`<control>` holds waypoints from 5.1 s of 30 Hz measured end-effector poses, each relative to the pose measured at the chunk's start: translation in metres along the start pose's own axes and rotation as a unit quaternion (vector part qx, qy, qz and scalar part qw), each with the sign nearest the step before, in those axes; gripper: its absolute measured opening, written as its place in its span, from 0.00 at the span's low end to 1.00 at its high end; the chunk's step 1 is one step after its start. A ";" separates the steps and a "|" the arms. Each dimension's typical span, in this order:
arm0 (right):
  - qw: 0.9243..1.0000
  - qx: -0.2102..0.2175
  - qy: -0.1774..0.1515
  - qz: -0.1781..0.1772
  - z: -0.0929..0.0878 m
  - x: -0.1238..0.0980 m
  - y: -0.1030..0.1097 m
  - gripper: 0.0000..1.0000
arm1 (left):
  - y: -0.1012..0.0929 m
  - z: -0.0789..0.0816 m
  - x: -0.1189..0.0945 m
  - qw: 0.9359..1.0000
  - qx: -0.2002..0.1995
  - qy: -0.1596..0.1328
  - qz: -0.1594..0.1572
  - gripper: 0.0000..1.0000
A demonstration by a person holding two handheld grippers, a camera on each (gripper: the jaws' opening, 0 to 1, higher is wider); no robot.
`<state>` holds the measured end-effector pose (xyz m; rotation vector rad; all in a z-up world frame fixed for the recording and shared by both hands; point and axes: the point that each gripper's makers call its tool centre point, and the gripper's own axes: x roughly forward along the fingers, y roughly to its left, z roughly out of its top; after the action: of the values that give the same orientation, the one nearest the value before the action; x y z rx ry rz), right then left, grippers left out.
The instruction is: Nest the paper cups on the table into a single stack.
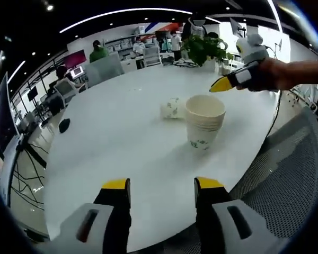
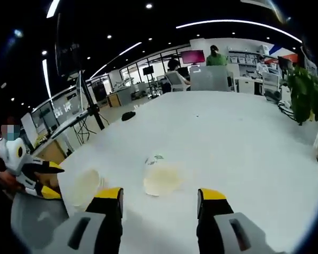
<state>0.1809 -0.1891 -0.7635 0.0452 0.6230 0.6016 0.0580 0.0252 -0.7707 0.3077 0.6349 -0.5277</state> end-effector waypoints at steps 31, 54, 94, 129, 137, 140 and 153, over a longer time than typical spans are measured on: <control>0.994 -0.080 0.077 0.010 -0.019 0.086 -0.017 0.18 | 0.013 -0.006 0.001 0.999 -0.023 0.008 0.025 0.43; 0.999 -0.035 0.025 -0.016 0.009 0.050 -0.014 0.00 | 0.009 -0.006 0.002 1.000 -0.009 0.007 0.019 0.44; 0.993 -0.025 -0.113 -0.001 0.079 -0.074 0.068 0.00 | -0.021 0.005 0.000 0.998 0.022 -0.017 -0.050 0.43; 0.997 -0.017 -0.049 0.057 0.037 -0.045 0.124 0.00 | -0.025 0.008 -0.003 0.998 0.025 -0.018 -0.054 0.44; 0.998 -0.013 -0.031 0.056 0.028 -0.026 0.117 0.00 | -0.024 0.005 0.000 0.998 0.026 -0.017 -0.055 0.45; 0.998 -0.008 -0.024 0.053 0.023 -0.018 0.109 0.00 | -0.024 0.006 -0.001 0.998 0.026 -0.016 -0.054 0.45; 0.999 0.000 -0.002 0.053 0.010 -0.005 0.105 0.02 | -0.023 0.002 0.002 0.998 0.028 -0.010 -0.053 0.45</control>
<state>0.1291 -0.1030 -0.7303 0.0799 0.6195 0.7036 0.0480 0.0046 -0.7730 0.3225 0.6195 -0.6512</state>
